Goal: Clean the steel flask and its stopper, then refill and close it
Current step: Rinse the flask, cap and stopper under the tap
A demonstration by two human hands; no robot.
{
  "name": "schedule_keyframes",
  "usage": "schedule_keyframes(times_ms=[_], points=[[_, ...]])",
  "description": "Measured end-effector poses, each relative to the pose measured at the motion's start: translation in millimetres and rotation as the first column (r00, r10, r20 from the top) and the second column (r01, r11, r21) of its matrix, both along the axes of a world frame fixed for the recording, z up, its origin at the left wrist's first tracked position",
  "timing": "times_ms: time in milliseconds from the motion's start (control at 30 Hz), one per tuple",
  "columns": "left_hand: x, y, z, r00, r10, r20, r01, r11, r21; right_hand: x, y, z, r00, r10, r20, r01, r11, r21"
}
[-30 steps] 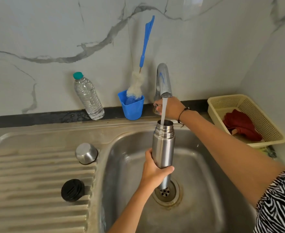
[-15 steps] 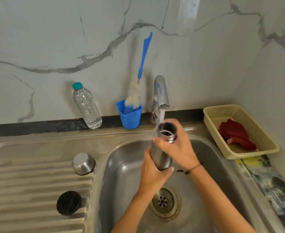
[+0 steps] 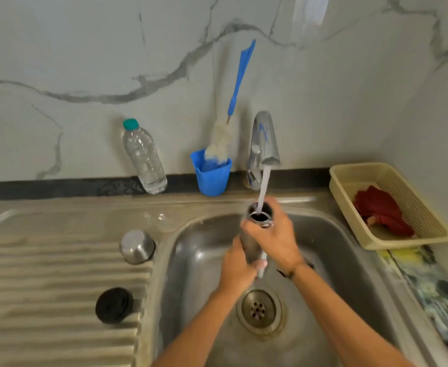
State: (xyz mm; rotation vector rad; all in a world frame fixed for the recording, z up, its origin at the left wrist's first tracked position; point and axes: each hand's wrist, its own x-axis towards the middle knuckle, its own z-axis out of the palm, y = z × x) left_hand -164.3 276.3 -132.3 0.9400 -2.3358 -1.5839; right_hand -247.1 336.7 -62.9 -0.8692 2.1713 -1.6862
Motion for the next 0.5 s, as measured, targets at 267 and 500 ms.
schedule_keyframes(times_ms=[267, 500], points=[[6.9, -0.7, -1.8, 0.999, 0.005, -0.045, -0.008, 0.998, -0.066, 3.7, 5.8, -3.9, 1.0, -0.015, 0.024, 0.016, 0.999, -0.039], [5.9, -16.6, -2.6, 0.989, -0.105, 0.107, 0.12, 0.982, -0.144, -16.8, -1.1, -10.6, 0.904, -0.152, 0.399, 0.189, 0.98, -0.055]])
